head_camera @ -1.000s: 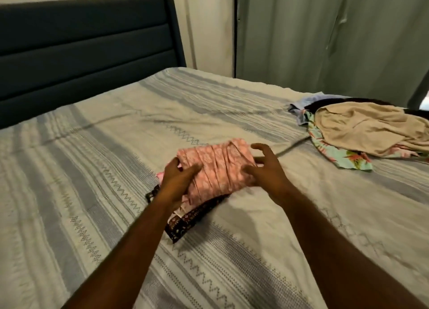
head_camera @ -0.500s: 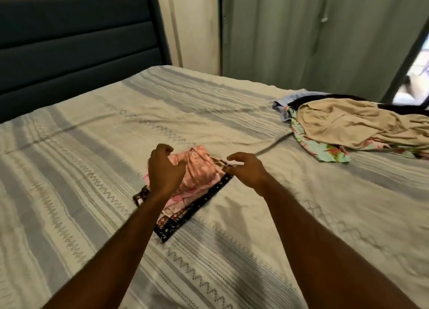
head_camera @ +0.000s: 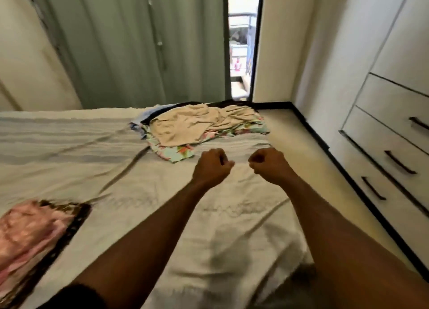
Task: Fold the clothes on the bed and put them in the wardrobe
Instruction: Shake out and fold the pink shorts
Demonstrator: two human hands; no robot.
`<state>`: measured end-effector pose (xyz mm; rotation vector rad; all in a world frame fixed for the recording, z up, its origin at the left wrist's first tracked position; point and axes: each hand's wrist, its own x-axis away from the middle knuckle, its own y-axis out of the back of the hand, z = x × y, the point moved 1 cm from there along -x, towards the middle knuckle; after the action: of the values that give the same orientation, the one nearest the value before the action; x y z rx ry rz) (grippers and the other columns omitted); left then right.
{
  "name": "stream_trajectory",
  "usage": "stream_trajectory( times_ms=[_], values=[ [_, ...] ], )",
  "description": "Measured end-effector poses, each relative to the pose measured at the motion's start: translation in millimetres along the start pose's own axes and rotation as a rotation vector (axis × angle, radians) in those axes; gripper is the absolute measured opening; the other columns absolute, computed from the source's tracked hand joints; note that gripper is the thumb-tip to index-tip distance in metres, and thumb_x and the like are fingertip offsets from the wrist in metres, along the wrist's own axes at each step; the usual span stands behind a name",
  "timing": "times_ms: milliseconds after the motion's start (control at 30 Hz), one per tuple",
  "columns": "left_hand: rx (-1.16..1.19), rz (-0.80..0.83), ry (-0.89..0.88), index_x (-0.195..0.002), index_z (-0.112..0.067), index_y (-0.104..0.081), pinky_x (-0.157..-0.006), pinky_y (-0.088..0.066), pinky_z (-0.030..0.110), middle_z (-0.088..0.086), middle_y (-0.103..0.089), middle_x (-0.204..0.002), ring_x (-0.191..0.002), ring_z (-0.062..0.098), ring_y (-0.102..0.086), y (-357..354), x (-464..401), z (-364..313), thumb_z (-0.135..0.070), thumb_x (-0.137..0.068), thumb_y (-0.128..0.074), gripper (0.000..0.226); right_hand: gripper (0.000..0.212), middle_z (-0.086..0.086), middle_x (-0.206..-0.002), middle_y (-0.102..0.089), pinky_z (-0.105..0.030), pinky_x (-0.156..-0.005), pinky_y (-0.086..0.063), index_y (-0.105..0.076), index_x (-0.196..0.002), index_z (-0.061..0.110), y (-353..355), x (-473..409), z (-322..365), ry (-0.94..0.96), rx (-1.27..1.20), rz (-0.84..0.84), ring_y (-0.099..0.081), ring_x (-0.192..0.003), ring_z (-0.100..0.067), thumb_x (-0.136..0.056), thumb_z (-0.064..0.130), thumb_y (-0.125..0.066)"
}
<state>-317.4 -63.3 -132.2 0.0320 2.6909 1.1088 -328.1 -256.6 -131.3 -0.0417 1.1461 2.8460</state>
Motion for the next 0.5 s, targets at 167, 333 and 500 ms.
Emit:
stream_trajectory(
  times_ms=[167, 333, 500],
  values=[
    [0.038, 0.128, -0.032, -0.067, -0.016, -0.06, -0.068, -0.06, 0.045, 0.005, -0.066, -0.065, -0.065, 0.024, -0.069, -116, -52, -79, -0.031, -0.086, -0.076, 0.029, 0.01, -0.006, -0.093, -0.075, -0.044, -0.082, -0.061, -0.078, -0.09, 0.018, 96, -18, -115, -0.085, 0.038, -0.125, -0.072, -0.084, -0.023, -0.083, 0.015, -0.072],
    [-0.011, 0.137, -0.007, -0.061, -0.02, -0.058, -0.067, -0.062, 0.044, 0.005, -0.066, -0.067, -0.063, 0.024, -0.07, -213, -124, -126, -0.032, -0.085, -0.077, 0.033, 0.012, -0.004, -0.096, -0.075, -0.039, -0.084, -0.06, -0.077, -0.096, 0.017, 146, -67, -211, -0.147, 0.077, -0.112, -0.07, -0.087, -0.02, -0.087, 0.016, -0.07],
    [-0.08, 0.23, -0.01, -0.067, -0.019, -0.063, -0.068, -0.062, 0.04, 0.003, -0.069, -0.071, -0.062, 0.019, -0.068, -232, -180, -172, -0.028, -0.089, -0.075, 0.027, 0.013, -0.004, -0.1, -0.074, -0.039, -0.087, -0.059, -0.077, -0.099, 0.014, 184, -123, -227, -0.184, 0.071, -0.031, -0.069, -0.092, -0.021, -0.089, 0.015, -0.069]
  ],
)
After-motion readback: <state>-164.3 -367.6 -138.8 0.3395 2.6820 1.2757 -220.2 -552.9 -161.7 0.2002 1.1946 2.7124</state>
